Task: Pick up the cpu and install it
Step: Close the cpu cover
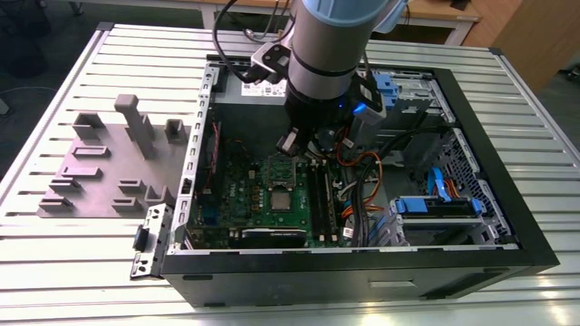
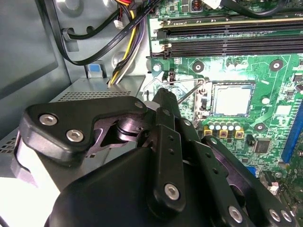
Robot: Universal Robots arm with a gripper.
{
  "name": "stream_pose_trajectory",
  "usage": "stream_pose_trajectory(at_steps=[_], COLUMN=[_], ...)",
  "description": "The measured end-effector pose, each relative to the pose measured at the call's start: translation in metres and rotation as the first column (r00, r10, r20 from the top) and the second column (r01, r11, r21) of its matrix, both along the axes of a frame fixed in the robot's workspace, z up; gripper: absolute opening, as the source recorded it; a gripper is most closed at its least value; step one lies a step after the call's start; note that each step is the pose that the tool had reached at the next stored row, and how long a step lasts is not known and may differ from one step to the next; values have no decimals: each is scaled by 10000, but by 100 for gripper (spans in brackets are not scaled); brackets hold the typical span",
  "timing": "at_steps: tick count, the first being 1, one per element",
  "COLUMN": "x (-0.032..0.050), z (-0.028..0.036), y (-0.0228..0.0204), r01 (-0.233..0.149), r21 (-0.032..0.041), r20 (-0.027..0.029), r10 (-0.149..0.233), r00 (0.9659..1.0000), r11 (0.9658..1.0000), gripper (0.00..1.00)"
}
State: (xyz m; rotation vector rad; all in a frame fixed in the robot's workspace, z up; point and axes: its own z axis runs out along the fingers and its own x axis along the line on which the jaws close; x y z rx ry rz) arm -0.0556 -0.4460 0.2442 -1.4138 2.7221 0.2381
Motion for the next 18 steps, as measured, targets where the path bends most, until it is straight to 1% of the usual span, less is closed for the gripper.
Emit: stream_pose_trajectory(at_steps=[8,18], x=[-5,-10], z=[5,9], y=[-30,-81], r01=[-26,-68], r21=[-18,-20], r20=[0,0], r10=[26,68], r00=[10000,10000], r11=[10000,10000], gripper=[11,11])
